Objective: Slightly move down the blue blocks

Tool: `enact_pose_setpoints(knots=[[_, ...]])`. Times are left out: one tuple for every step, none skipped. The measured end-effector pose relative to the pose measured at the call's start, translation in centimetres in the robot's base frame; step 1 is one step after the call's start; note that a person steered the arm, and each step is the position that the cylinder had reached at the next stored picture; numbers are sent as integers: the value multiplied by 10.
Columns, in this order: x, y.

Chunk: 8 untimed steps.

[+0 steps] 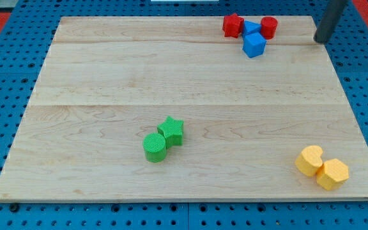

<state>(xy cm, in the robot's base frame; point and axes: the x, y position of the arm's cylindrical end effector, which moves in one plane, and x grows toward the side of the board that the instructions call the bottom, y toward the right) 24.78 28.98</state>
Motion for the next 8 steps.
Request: enact_pose_setpoints(knots=[[-55,-5],[-56,-40],[-56,-82],[-51,-123],[-26,-131],[-4,-139],[-7,-148],[12,-148]])
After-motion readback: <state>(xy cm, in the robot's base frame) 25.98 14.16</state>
